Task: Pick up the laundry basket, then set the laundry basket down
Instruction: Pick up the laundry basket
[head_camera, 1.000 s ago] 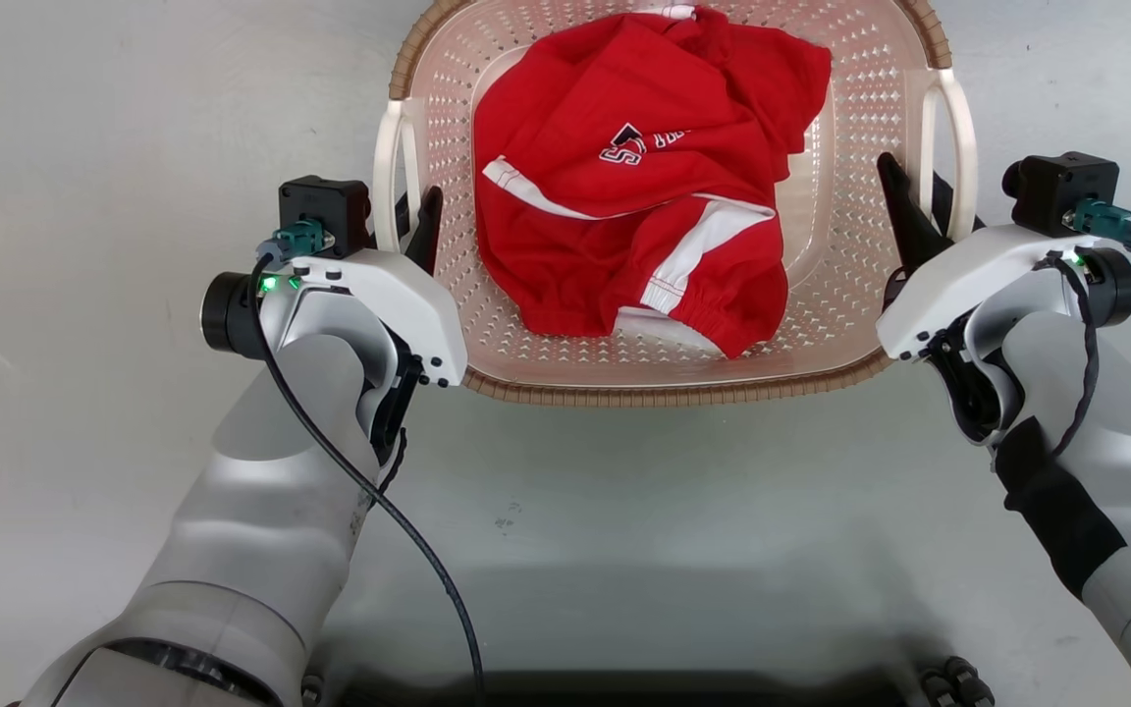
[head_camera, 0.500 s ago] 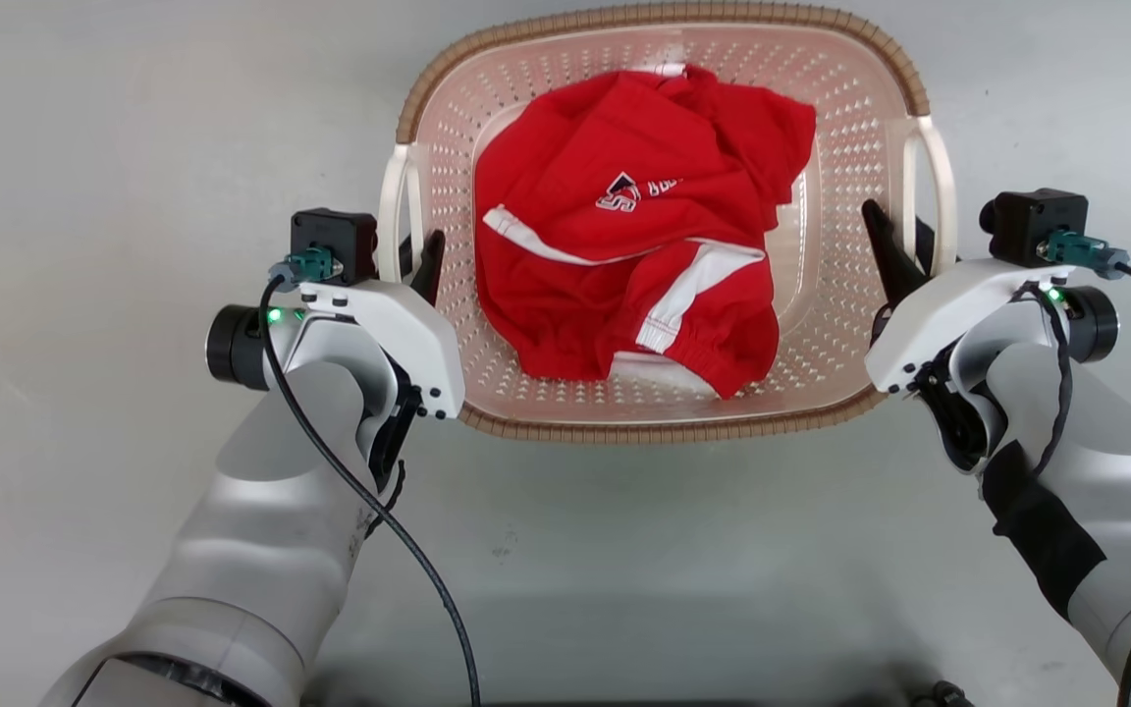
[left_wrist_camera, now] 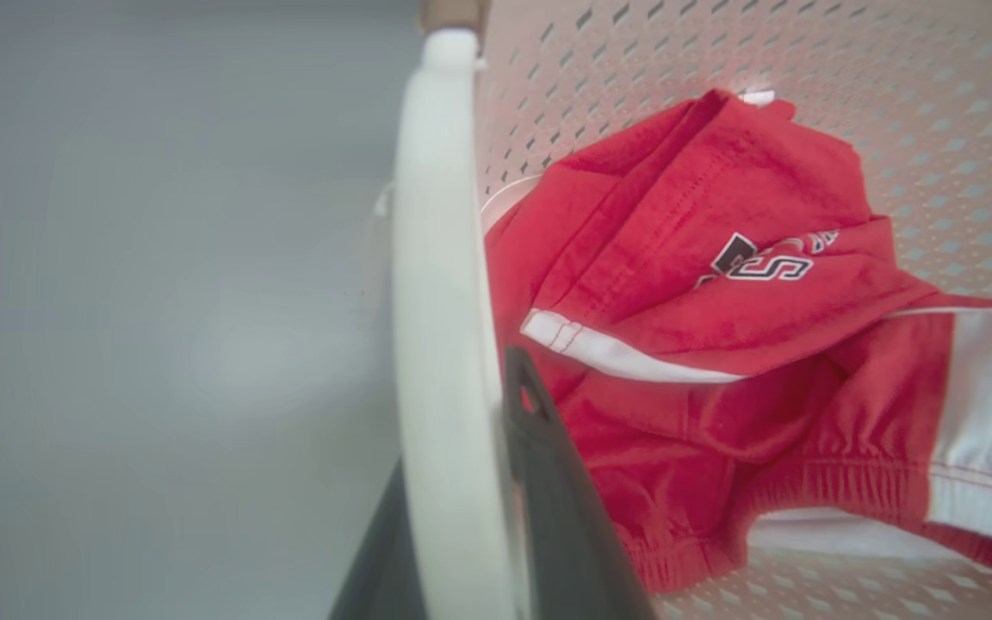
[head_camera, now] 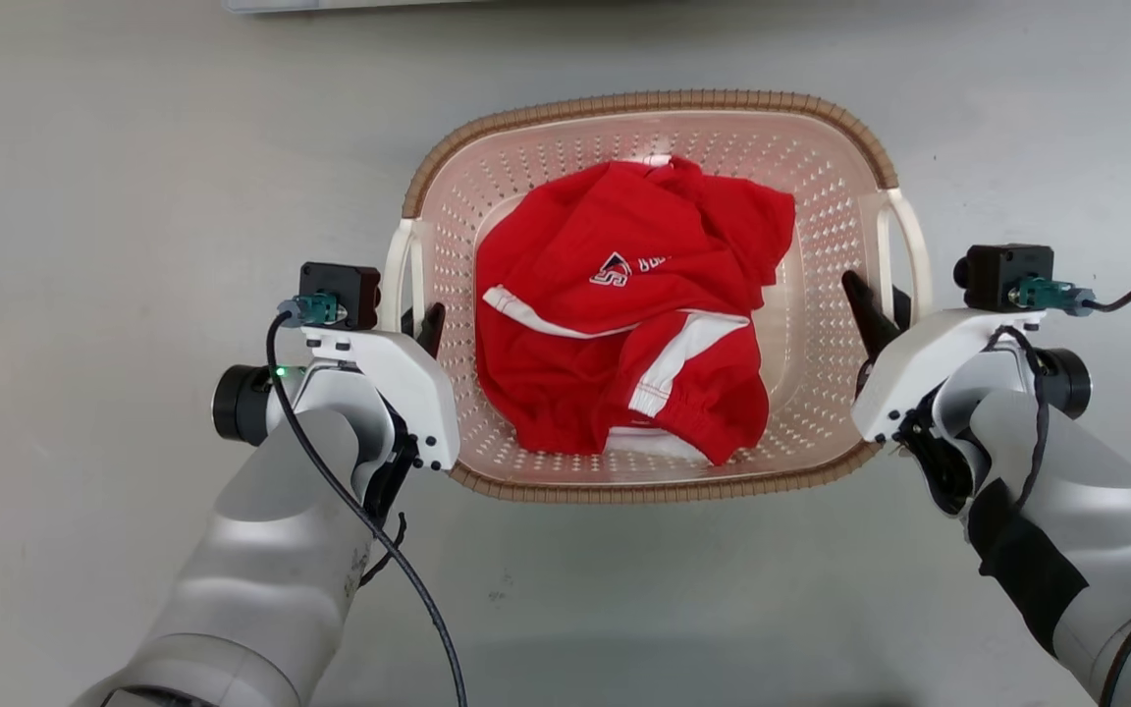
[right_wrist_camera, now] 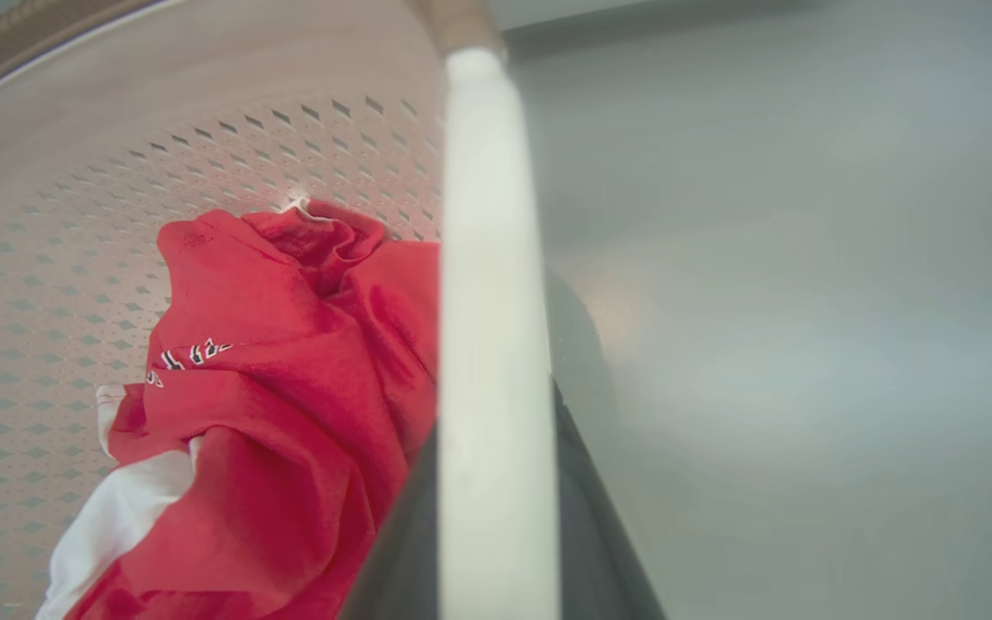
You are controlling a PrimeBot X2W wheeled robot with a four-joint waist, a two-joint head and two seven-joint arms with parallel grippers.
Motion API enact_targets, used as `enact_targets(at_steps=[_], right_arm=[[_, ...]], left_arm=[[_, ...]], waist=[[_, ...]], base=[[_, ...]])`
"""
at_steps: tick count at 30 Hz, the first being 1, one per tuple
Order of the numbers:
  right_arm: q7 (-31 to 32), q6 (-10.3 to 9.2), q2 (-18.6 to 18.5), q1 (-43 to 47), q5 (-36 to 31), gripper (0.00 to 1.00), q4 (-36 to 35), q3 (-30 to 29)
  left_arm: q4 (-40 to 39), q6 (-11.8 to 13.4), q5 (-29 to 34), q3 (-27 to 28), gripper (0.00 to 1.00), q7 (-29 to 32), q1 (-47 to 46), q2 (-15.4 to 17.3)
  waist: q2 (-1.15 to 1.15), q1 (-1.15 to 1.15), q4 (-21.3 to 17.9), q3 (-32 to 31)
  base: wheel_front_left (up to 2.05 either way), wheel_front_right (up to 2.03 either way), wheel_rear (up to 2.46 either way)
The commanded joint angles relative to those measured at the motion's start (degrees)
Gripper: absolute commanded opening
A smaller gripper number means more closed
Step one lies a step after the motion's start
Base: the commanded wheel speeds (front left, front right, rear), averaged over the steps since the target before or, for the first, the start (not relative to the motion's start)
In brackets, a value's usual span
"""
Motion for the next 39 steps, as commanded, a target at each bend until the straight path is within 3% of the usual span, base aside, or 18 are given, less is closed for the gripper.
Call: enact_targets(at_steps=[1, 22, 39], right_arm=[[0.6, 0.2, -3.5, 3.7, 1.0, 0.0, 2.2, 1.1], [10.5, 0.2, -3.4, 8.7, 6.9, 0.0, 6.9, 9.8], [11.0, 0.2, -3.4, 14.9, 9.0, 0.0, 8.6, 15.2]], left_arm=[[0.9, -0.1, -0.4, 0.6, 0.0, 0.9, 3.0, 5.9], [1.2, -0.1, -4.3, 0.4, 0.0, 10.5, 12.0, 7.7], [1.2, 0.3, -6.8, 0.6, 0.0, 16.1, 20.0, 10.3]], waist=[[0.0, 0.0, -0.3, -1.4], [0.0, 0.0, -2.1, -15.7], [0.0, 0.0, -3.3, -30.1]], base=[[0.0, 0.0, 0.0], [0.0, 0.0, 0.0], [0.0, 0.0, 0.0]])
